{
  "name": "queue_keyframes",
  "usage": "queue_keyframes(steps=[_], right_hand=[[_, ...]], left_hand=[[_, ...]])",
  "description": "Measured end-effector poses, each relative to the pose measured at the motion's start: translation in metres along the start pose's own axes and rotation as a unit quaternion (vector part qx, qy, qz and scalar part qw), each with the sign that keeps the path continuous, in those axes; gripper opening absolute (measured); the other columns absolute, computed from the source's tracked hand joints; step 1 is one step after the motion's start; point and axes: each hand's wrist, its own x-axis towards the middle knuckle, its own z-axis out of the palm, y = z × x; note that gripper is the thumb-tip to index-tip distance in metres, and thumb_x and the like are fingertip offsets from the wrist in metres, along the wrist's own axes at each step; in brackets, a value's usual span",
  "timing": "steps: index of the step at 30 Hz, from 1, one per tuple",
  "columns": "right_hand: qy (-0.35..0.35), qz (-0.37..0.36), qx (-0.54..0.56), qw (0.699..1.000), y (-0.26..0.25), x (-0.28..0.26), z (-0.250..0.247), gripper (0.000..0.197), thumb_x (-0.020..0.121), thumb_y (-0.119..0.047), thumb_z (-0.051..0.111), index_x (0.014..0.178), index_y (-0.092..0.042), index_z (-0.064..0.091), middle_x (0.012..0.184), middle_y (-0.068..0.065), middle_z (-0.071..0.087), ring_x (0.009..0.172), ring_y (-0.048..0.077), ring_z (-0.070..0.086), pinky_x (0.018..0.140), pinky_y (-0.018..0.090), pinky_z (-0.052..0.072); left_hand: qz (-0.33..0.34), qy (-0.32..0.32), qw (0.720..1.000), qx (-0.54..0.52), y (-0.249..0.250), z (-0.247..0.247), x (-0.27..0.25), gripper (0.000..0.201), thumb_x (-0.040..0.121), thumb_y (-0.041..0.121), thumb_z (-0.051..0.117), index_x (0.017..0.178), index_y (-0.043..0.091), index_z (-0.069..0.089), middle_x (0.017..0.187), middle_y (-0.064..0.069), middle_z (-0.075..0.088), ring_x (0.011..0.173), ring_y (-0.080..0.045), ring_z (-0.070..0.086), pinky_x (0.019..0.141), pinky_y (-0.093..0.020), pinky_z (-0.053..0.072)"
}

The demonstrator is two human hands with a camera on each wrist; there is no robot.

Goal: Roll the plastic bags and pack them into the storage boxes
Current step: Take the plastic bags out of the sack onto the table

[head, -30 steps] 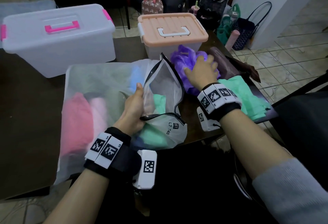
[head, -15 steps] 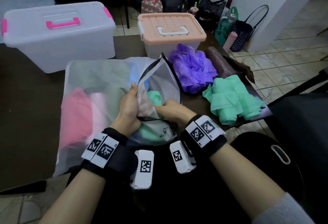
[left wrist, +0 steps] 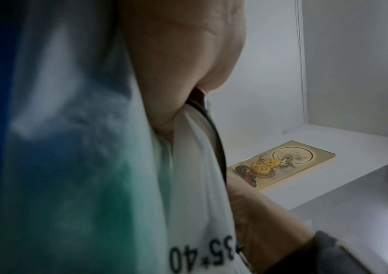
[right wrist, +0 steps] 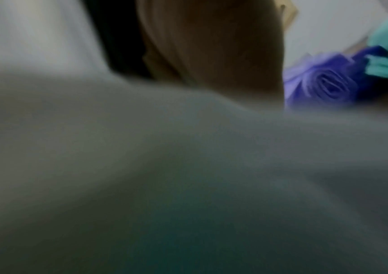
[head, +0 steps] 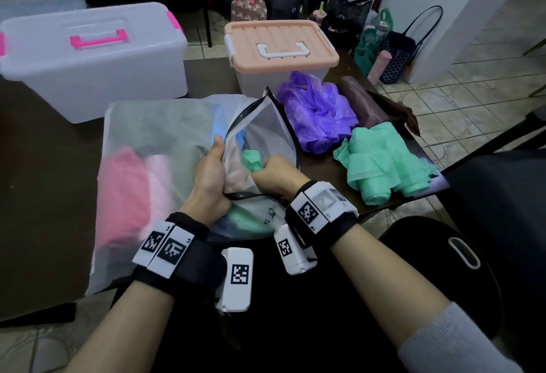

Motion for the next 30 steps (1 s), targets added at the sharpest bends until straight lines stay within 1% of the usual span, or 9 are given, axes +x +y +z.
queue_keyframes(steps=[2,5,10,12,15,17,19,23,30], right_hand=[[-0.014,0.040,0.116,0.992,0.004,0.005,-0.002,0.048,0.077,-0.034,0.072,0.111,-0.002,0.059,0.095,0.007,0.060,0.083,0.020,0.059,0.064,0.024,0.045],[-0.018,0.091,0.357,0.930,0.007,0.007,-0.009,0.047,0.080,-0.022,0.069,0.116,0.005,0.055,0.088,0.010,0.066,0.071,0.020,0.064,0.059,0.026,0.053],[0.087,0.018,0.603,0.793,0.018,0.004,-0.036,0.013,0.089,-0.008,0.057,0.097,0.001,0.059,0.085,0.010,0.064,0.075,0.019,0.061,0.077,0.038,0.052],[0.133,-0.025,0.642,0.755,0.021,-0.003,-0.052,0.004,0.088,-0.007,0.058,0.087,-0.004,0.061,0.086,0.010,0.065,0.077,0.019,0.063,0.080,0.037,0.053],[0.228,-0.068,0.510,0.827,0.031,-0.017,-0.081,0.007,0.087,-0.012,0.060,0.080,-0.012,0.062,0.079,0.003,0.065,0.072,0.015,0.062,0.072,0.030,0.054],[0.280,-0.075,0.276,0.916,0.042,-0.026,-0.093,0.007,0.084,-0.021,0.063,0.086,-0.014,0.064,0.087,0.004,0.066,0.084,0.020,0.063,0.081,0.035,0.051],[0.285,-0.051,0.021,0.957,0.054,-0.028,-0.089,0.032,0.080,-0.031,0.064,0.104,-0.010,0.061,0.104,0.014,0.062,0.101,0.031,0.056,0.087,0.038,0.044],[0.251,-0.001,-0.234,0.939,0.070,-0.032,-0.062,0.058,0.079,-0.041,0.064,0.124,-0.009,0.047,0.121,0.018,0.046,0.113,0.037,0.044,0.090,0.042,0.039],[0.234,0.011,-0.273,0.933,0.073,-0.028,-0.052,0.056,0.080,-0.039,0.065,0.122,-0.006,0.046,0.125,0.016,0.045,0.115,0.034,0.044,0.091,0.041,0.040]], left_hand=[[-0.012,-0.016,1.000,-0.008,0.000,-0.001,-0.001,0.059,0.095,0.051,0.042,0.126,0.002,0.053,0.112,-0.020,0.061,0.104,-0.034,0.061,0.094,-0.049,0.048],[-0.019,-0.044,0.999,-0.020,-0.001,-0.001,-0.001,0.056,0.094,0.052,0.042,0.125,0.007,0.053,0.093,-0.009,0.052,0.081,-0.026,0.052,0.074,-0.038,0.048],[0.005,-0.031,0.999,0.009,-0.002,-0.004,0.002,0.055,0.092,0.050,0.047,0.125,0.008,0.056,0.123,-0.017,0.057,0.109,-0.032,0.055,0.101,-0.050,0.041],[0.004,-0.027,0.999,0.017,-0.002,-0.005,0.001,0.054,0.089,0.053,0.049,0.120,0.009,0.058,0.112,-0.014,0.054,0.097,-0.031,0.052,0.090,-0.048,0.042],[0.008,-0.019,0.999,0.035,-0.002,-0.005,0.001,0.046,0.091,0.053,0.047,0.109,0.014,0.062,0.096,-0.008,0.054,0.074,-0.019,0.054,0.070,-0.035,0.043],[0.015,-0.015,0.999,0.044,-0.003,-0.005,0.001,0.043,0.092,0.053,0.046,0.102,0.014,0.063,0.087,-0.005,0.054,0.067,-0.016,0.051,0.066,-0.032,0.042],[0.018,-0.014,0.999,0.043,-0.002,-0.004,0.000,0.040,0.093,0.051,0.046,0.092,0.015,0.062,0.082,-0.005,0.052,0.065,-0.017,0.049,0.063,-0.032,0.039],[0.022,-0.012,0.999,0.049,-0.002,-0.003,-0.001,0.039,0.094,0.050,0.045,0.092,0.015,0.061,0.084,-0.005,0.051,0.067,-0.017,0.049,0.063,-0.032,0.039],[0.021,-0.005,0.998,0.055,-0.001,-0.001,-0.004,0.040,0.093,0.051,0.045,0.097,0.015,0.062,0.089,-0.006,0.053,0.070,-0.016,0.051,0.065,-0.031,0.041]])
